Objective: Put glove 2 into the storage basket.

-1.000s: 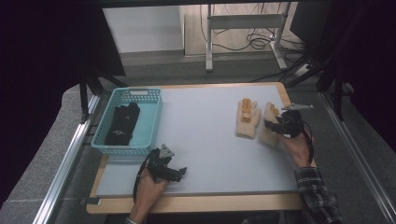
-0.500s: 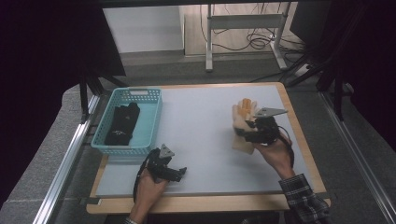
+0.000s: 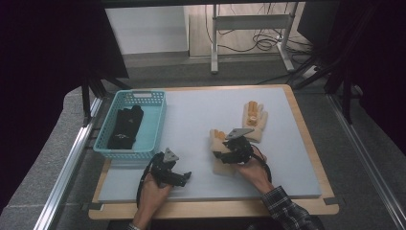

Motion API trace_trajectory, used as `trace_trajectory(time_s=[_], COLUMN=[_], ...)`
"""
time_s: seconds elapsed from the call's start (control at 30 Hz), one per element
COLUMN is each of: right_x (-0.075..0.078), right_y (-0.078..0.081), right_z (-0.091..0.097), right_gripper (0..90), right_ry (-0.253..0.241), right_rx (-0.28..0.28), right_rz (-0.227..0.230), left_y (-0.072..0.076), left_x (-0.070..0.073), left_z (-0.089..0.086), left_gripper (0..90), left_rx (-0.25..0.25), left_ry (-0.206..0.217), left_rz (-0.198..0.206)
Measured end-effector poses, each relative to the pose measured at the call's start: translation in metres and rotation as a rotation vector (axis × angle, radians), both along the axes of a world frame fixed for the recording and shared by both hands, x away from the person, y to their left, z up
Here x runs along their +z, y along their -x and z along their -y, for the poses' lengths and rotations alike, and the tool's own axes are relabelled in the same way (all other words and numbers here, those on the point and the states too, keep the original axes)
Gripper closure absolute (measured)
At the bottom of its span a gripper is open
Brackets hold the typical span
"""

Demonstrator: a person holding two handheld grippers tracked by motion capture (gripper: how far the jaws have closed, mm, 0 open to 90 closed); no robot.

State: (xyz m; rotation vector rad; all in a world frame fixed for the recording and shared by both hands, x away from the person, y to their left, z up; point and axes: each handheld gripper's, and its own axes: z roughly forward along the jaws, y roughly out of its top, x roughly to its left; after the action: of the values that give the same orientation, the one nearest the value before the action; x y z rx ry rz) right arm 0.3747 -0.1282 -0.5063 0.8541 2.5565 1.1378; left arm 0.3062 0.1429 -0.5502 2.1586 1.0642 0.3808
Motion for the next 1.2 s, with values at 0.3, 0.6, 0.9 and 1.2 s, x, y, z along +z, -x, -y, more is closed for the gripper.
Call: trace_trajectory(time_s=[0.3,0.6,0.9,1.2], right_x=[0.003,0.012,0.015,0.008], right_y=[-0.007,-0.04,-0.067,-0.104], right_z=[0.008,0.057,0.096,0.106], right_gripper=[31.8,44.3,51.9,38.6], right_ry=[0.011,0.001,0.01,0.046], right_rx=[-0.001,-0.137,-0.268,-0.357], right_rz=[0.007,0.046,0.074,0.086], left_y=[0.0,0.0,0.0,0.0], left_x=[0.0,0.0,0.0,0.0], left_z=[0.0,0.0,0.0,0.0], left_gripper=[1.2,1.2,1.2,1.2], left_rx=[0.0,-0.001,-0.001,-0.001], left_ry=[0.001,0.001,0.001,0.001], left_rz=[-0.001,-0.001,-0.002,-0.001])
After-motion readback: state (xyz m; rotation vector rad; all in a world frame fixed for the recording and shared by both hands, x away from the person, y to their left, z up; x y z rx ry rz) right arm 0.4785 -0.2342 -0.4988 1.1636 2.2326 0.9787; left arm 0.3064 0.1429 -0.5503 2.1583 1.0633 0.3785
